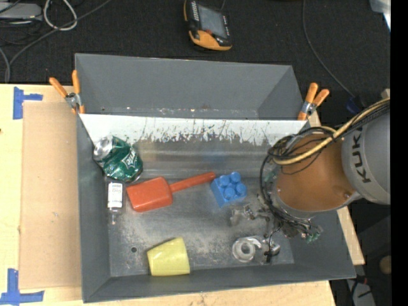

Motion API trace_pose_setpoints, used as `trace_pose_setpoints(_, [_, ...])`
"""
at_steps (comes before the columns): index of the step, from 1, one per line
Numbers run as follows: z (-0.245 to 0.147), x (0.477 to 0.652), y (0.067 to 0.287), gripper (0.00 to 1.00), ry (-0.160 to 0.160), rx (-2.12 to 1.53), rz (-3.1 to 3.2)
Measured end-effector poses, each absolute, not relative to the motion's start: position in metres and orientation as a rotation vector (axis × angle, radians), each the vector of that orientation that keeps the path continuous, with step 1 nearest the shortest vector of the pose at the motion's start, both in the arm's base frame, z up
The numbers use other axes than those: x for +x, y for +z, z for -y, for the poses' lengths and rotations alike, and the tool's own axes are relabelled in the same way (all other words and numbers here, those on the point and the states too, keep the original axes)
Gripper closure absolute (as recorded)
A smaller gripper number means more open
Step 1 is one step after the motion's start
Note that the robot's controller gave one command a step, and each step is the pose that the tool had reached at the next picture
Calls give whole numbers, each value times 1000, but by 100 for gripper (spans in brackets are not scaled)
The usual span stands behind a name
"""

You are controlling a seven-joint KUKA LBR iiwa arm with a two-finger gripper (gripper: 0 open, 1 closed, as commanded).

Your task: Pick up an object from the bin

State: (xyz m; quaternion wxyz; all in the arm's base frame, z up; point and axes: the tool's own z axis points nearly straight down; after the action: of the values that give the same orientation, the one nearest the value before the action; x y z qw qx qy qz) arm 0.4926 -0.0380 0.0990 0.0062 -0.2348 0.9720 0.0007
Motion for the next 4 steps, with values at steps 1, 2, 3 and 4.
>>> trace_pose_setpoints(1, [33,491,70,0,0,-578,-3079])
trace_pose_setpoints(2, [45,496,70,100,3,-713,-3047])
trace_pose_setpoints(3, [45,496,70,100,3,-715,-3047])
trace_pose_setpoints(4, [44,494,111,100,9,-714,-3056])
